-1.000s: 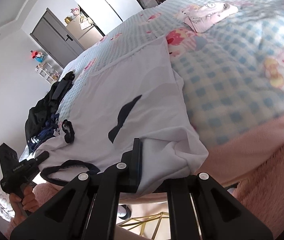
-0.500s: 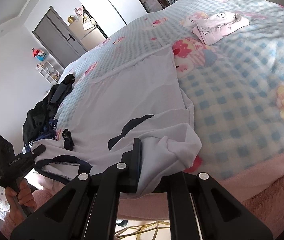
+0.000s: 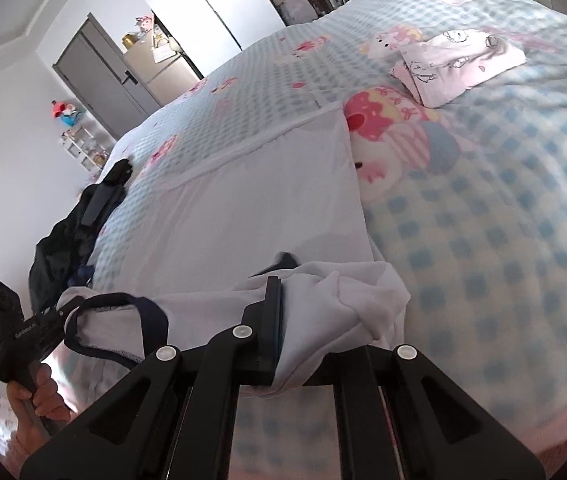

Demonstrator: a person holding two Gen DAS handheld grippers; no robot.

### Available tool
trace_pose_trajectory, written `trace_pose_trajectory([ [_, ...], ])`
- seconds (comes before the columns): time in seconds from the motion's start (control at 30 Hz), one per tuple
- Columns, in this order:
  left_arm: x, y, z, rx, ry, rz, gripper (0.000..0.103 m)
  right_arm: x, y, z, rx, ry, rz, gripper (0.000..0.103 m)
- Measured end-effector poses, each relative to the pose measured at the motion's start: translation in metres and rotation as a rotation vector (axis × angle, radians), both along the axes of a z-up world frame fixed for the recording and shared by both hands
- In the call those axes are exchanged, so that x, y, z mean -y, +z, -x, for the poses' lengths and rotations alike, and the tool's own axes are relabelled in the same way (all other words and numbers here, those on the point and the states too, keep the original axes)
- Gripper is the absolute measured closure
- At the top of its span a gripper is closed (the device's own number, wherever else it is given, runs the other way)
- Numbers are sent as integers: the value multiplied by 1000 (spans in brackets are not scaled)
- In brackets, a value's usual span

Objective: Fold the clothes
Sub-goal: 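Open both grippers and release the folded hem, then move both open grippers to the folded edge of the white shirt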

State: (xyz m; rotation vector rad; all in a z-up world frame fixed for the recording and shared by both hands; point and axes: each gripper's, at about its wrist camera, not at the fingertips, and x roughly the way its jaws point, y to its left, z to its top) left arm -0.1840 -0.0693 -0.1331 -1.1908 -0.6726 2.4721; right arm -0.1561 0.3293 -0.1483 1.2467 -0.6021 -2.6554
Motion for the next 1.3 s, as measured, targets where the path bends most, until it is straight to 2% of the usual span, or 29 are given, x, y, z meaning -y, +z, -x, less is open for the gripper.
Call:
trace_pose_trajectory([
  [0.2,-6,-15,47,65,2,16,92,3,-12,39,21,-32,-44,98],
  [0.23,-8,-19,56,91,-3,18,91,0,-10,42,12,-46,-36,94],
  [0.27,-8,-23,64,124,5,27,85,-2,-9,46,3,-59,-28,87],
  [0.3,-8,-28,71,152,7,23,76,-5,-8,50,-5,-73,-20,84],
  [0.37,-5,-30,76,169,2,-14,65,-9,-5,57,-23,-101,-4,75],
  [0.4,-3,-27,75,157,3,-25,59,-13,0,57,-42,-118,13,72],
  [0.47,2,-18,71,118,15,-37,52,-20,16,50,-100,-143,44,59],
  [0.5,7,-12,69,87,32,-39,48,-23,25,45,-131,-150,48,57],
  [0.6,22,5,59,12,88,-45,47,-19,41,33,-164,-131,-12,56],
  [0.73,28,24,41,-70,116,24,47,0,41,19,-147,-47,-98,56],
  [0.83,18,28,29,-102,76,96,47,15,29,9,-119,5,-138,56],
  [0.93,4,28,11,-130,-13,157,47,27,15,1,-95,43,-151,56],
  [1.1,-30,-2,4,-77,-127,274,48,43,-9,-2,-53,87,-178,56],
  [1.2,-32,-17,10,-26,-113,302,48,44,-17,-1,-45,85,-220,58],
  [1.3,-22,-12,13,-30,-53,284,49,38,-12,-2,-57,48,-248,59],
])
